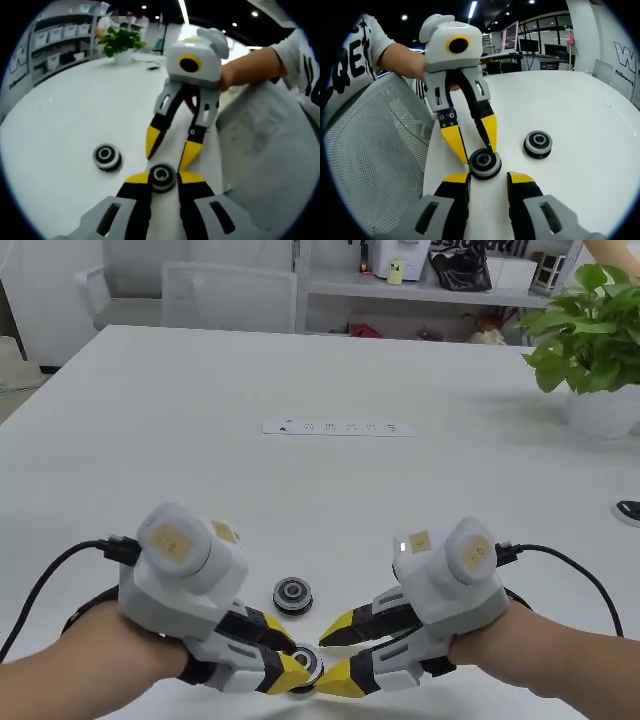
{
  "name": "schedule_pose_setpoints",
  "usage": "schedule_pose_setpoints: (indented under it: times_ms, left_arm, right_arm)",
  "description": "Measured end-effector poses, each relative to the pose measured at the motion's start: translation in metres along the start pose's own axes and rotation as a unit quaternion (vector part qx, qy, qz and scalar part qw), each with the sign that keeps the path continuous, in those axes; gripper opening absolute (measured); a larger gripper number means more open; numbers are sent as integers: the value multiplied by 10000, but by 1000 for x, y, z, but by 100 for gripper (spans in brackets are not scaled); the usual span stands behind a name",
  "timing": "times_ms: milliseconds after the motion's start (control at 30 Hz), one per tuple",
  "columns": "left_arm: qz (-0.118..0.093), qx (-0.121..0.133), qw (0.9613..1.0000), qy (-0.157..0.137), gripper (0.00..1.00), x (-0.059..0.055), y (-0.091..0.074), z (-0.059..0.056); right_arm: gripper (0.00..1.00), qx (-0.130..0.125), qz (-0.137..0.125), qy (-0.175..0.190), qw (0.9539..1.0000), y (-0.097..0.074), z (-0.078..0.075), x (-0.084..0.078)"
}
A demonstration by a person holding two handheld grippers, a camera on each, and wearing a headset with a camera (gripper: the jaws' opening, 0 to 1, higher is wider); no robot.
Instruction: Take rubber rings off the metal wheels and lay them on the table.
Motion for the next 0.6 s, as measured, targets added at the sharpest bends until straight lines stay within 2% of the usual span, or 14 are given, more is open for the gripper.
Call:
schedule_pose_setpoints:
  times_ms: [67,167,367,600]
  left_arm:
    - [102,17,9997,222,20,0,0,-2]
    - [197,181,9972,705,18,1,1,-3]
    - [196,212,9962,823,17,2,2,-4]
    - [106,266,9963,813,14,1,3,-2]
  right_arm:
    - [27,0,4,4,10000,0,0,0]
    - [27,15,10,11,10000,1,1,-1]
    - [27,25,-5,5,10000,2,1,0]
    - [26,76,22,-29,10000,4,4,0]
Point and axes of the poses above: the centre of the closed fingertips' face, and the gripper's own axes: y roughly forward along the fingers, z roughly to its left, x roughly out of its top, the point moved 9 cm from there along -y, roughly backward along the fingers, and after that the axes turned 2 degrees about y, right-handed, at the moved point
